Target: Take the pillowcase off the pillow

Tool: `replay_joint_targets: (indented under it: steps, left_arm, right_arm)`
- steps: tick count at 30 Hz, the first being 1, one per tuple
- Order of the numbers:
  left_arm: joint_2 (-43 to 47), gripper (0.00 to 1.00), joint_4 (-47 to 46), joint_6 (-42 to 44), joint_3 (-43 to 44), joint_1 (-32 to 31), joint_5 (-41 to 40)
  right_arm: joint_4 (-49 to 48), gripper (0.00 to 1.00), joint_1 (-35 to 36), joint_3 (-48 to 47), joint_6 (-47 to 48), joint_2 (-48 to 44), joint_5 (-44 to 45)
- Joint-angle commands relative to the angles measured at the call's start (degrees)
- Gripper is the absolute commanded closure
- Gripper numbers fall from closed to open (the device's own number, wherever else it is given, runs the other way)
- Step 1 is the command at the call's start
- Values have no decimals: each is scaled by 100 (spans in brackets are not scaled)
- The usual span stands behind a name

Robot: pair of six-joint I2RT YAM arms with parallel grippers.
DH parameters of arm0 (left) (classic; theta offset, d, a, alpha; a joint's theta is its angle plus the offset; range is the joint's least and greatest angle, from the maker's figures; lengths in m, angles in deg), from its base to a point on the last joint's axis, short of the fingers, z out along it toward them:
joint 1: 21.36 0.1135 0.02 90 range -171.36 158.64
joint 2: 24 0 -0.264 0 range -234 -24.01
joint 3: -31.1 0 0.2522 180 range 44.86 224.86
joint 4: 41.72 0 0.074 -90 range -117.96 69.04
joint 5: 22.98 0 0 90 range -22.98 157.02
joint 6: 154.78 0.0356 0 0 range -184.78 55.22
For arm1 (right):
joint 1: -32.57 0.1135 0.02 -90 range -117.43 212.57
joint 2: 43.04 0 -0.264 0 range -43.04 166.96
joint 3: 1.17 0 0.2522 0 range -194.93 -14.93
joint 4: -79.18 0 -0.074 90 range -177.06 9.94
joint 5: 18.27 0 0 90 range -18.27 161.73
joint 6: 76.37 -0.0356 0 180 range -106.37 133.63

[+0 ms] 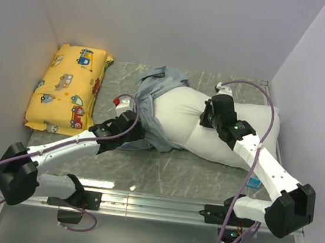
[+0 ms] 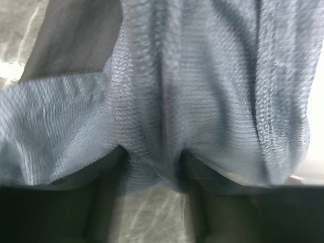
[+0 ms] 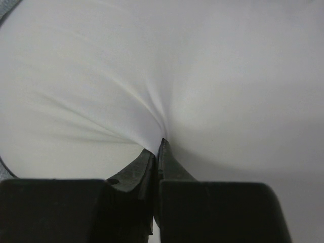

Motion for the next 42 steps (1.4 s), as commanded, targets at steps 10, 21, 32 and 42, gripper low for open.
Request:
replay_joint_targets:
  steps: [10, 21, 32, 42]
  left_arm:
    - [529, 99, 46, -376, -781, 1182, -18]
    - [558, 99, -332, -341, -1082, 2555, -24]
    - [390, 100, -1088, -103, -1364, 2503, 644]
    - [355, 99, -1106, -33, -1153, 2397, 653]
  right_arm:
    - [99, 100, -351, -364, 60, -47, 571]
    - [213, 100, -853, -478, 33, -487, 149]
    - [-225, 30, 955, -223, 780, -750, 288]
    - [-16, 5, 2566, -1232, 1633, 900, 1335]
